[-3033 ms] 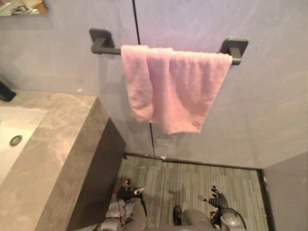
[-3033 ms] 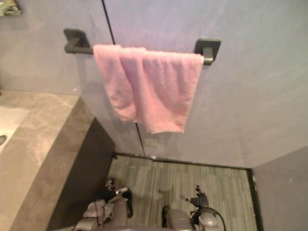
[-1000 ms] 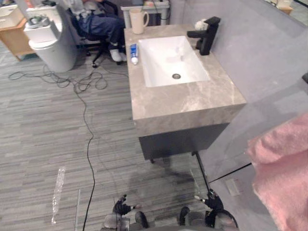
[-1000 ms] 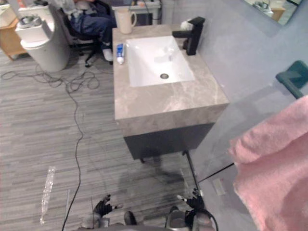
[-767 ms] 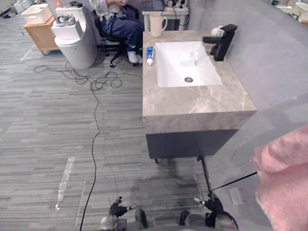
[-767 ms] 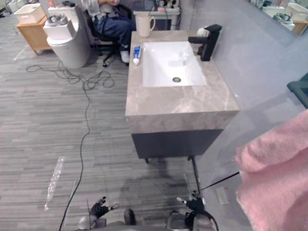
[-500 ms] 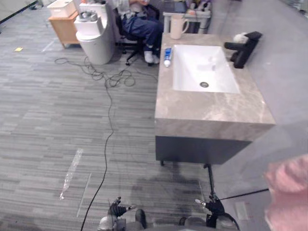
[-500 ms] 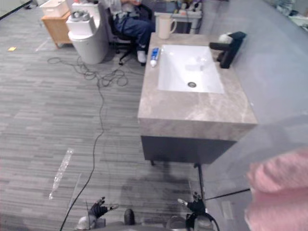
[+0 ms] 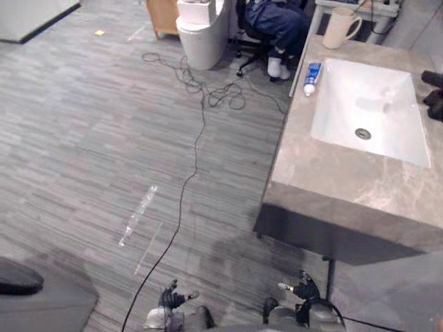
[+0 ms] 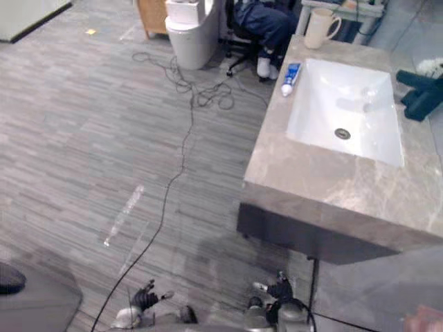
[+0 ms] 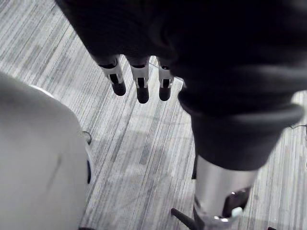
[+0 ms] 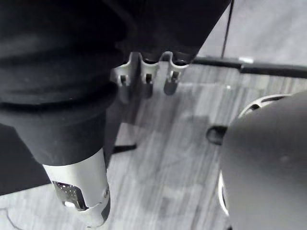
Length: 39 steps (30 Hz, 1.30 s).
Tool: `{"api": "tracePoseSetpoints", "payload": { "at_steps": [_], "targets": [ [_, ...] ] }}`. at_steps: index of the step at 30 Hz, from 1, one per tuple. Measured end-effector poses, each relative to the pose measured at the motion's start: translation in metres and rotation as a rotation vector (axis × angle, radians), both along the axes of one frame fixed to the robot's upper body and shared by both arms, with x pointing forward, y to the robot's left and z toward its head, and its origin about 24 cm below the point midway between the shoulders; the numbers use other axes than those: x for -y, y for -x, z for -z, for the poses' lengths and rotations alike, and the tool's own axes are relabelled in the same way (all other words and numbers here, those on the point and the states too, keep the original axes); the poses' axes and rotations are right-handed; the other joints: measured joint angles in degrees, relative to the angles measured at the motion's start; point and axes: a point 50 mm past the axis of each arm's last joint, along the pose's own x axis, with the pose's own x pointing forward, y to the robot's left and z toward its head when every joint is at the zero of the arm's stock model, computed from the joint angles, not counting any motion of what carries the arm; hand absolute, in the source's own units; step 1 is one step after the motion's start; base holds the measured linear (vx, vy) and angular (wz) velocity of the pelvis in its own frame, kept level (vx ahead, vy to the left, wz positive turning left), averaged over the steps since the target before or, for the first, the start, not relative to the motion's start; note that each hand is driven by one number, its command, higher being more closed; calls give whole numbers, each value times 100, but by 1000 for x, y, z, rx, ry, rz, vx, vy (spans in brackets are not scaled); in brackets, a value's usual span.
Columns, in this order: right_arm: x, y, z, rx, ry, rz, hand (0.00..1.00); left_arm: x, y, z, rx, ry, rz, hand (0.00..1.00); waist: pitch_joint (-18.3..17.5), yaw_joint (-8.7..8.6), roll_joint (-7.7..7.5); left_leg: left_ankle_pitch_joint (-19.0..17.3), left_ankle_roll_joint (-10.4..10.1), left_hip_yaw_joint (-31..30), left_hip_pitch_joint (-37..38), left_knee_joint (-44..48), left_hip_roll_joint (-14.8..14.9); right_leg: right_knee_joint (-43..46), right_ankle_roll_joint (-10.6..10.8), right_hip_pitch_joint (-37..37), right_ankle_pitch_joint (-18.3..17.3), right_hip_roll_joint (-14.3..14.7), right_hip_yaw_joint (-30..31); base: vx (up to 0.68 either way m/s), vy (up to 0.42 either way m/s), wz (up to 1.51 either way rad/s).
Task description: Organize washtable
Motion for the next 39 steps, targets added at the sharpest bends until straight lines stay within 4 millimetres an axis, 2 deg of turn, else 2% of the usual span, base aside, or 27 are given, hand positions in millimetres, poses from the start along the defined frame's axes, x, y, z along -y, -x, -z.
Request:
{"api": "tracePoseSetpoints", "payload": {
  "at_steps": [3, 5, 11, 16, 18, 19, 20, 21, 22, 23, 24, 25, 26, 27, 28, 29, 30, 31, 32, 33, 34, 35, 36, 37, 38, 39],
  "targets": [
    [-6, 4, 2, -10, -19, 8, 0, -3, -3, -2, 7, -13, 44, 0, -12, 45, -218, 474, -9, -130, 293, -848, -252, 54, 49, -13, 32, -103, -141, -7, 113, 38],
    [-9, 5, 3, -16, -26, 9, 0, -5, -1, -1, 2, -18, 63, 0, -32, 43, -276, 563, -31, -201, 333, -1004, -310, 96, 105, -12, 73, -148, -186, -20, 61, 31],
    [-10, 3, 3, -16, -21, -14, 0, -13, 9, 0, -10, -29, 29, 0, -25, 50, -289, 566, -28, -172, 498, -1006, -393, 252, 137, 19, 130, -207, -40, -42, 12, -7],
    [-14, 0, 3, -22, -20, -42, 0, -19, 12, 0, -7, -29, -45, 0, 63, 59, -364, 671, 128, -366, 478, -1043, -419, 404, 139, 46, 155, -234, -60, -100, -21, 13],
    [-12, -4, 2, -13, -17, -44, 0, -20, 12, -1, 1, -22, -87, 0, 158, 60, -346, 583, 257, -785, 466, -1057, -414, 941, 46, -39, 65, -284, 60, -162, -17, 82],
    [-13, -5, 0, -5, -19, -40, 0, -21, 12, -1, 4, -17, -117, 0, 223, 69, -322, 557, 294, -1171, 436, -1058, -463, 1430, -105, -201, -34, -296, 428, -96, -3, 117],
    [-14, -7, -1, 2, -23, -37, 0, -23, 13, -1, 5, -14, -150, 0, 237, 69, -354, 546, 311, -1390, 404, -1058, -466, 1712, -170, -298, -82, -233, 838, -76, -25, 132],
    [-16, -6, 0, 2, -30, -37, 0, -27, 14, -1, 7, -14, -182, 0, 243, 90, -424, 517, 355, -1534, 347, -1059, -480, 1764, -228, -306, -187, -133, 1126, -13, 1, 127],
    [-30, -1, 2, -13, -70, -32, 0, -40, 13, -4, 27, -28, -245, 0, 125, 162, -837, 287, 530, -1471, 146, -772, -803, 1254, -400, -334, -839, -229, 1241, 15, -20, 138],
    [-35, -7, 0, 9, -85, -27, 0, -49, 3, -9, 70, -38, -297, 0, 244, 131, -1035, -257, 659, -1094, -430, 1117, -782, 1381, -31, -363, -1271, -332, 1229, 45, -3, 117],
    [-32, -10, -2, 22, -76, -29, 0, -43, 3, -8, 66, -24, -299, 0, 304, 115, -857, -712, 649, -1073, -518, 1370, -668, 1555, -78, -384, -1298, -242, 1142, -1, -1, 84],
    [-30, -7, -1, 9, -72, -31, 0, -43, 1, -9, 77, -17, -322, 0, 426, 182, -854, -804, 644, -1161, -469, 1281, -733, 1976, -232, -566, -1538, -236, 1286, 8, -13, 50],
    [-30, -9, -2, 16, -69, -38, 0, -42, 0, -9, 76, -19, -318, 0, 423, 180, -845, -733, 677, -1347, -386, 1074, -817, 1986, -432, -590, -1629, -155, 1368, 30, -36, 61],
    [-27, -8, -1, 12, -59, -40, 0, -38, 2, -7, 67, -7, -318, 0, 390, 113, -743, -715, 646, -1582, -375, 1009, -815, 1764, -557, -508, -1598, 79, 1457, 74, -77, 70],
    [-27, -7, -1, 12, -59, -34, 0, -37, 4, -7, 63, -4, -321, 0, 366, 68, -710, -713, 630, -1662, -384, 1043, -814, 1702, -601, -429, -1567, 139, 1463, 125, -67, 72],
    [-26, -6, -1, 8, -55, -36, 0, -35, 3, -6, 65, 3, -325, 0, 302, 64, -730, -804, 497, -1743, -392, 1223, -783, 1612, -466, -270, -1536, 154, 1365, 187, -64, 43],
    [-26, -5, -1, 3, -45, -55, 0, -32, 5, -6, 63, 13, -332, 0, 278, 88, -633, -921, 439, -1752, -437, 1518, -686, 1499, -275, -125, -1469, 171, 1270, 222, -42, 28],
    [-25, -6, -1, 8, -37, -60, 0, -30, 6, -5, 59, 17, -333, 0, 266, 89, -565, -1035, 268, -1744, -498, 1737, -614, 1427, -249, -32, -1468, 211, 1229, 250, -35, 18],
    [-23, -7, -3, 19, -29, -60, 0, -27, 5, -5, 67, 27, -338, 0, 266, 90, -445, -1202, -20, -1705, -831, 2638, -396, 1302, -166, 162, -1436, 330, 1183, 209, -26, 11],
    [-21, -8, -4, 23, -24, -60, 0, -26, 4, -6, 77, 32, -342, 0, 271, 91, -373, -1211, -68, -1641, -1008, 3200, -241, 1243, -148, 291, -1426, 410, 1154, 276, -67, -8],
    [-20, -5, -3, 18, -19, -65, 0, -24, 3, -8, 94, 44, -361, 0, 235, 174, -283, -1062, -309, -1400, -1258, 4160, 105, 1103, -152, 604, -1418, 546, 1145, 291, -68, -33],
    [-20, -3, -3, 12, -18, -66, 0, -24, 2, -9, 109, 48, -371, 0, 225, 297, -282, -833, -469, -1072, -1532, 5058, 469, 884, -204, 1008, -1389, 589, 1193, 309, -47, -42],
    [-21, -1, -2, 6, -18, -67, 0, -24, 1, -10, 116, 49, -371, 0, 233, 390, -334, -928, -331, -894, -1572, 5217, 604, 791, -205, 1152, -1388, 575, 1250, 390, 14, -48],
    [-23, -2, -2, 6, -21, -74, 0, -27, 1, -10, 118, 44, -370, 0, 223, 432, -329, -1184, 57, -591, -1693, 5072, 737, 674, -207, 1361, -1389, 474, 1356, 382, 76, -45],
    [-24, -4, -2, 9, -23, -81, 0, -27, -1, -11, 122, 46, -367, 0, 228, 421, -317, -1202, 172, -410, -1864, 4288, 689, 648, -206, 1421, -1389, 313, 1412, 366, 99, -38],
    [-24, -5, -2, 8, -23, -84, 0, -25, -1, -11, 120, 48, -358, 0, 225, 406, -278, -1038, 290, -382, -1933, 3654, 644, 693, -200, 1409, -1388, 264, 1414, 298, 161, -20]
  ]
}}
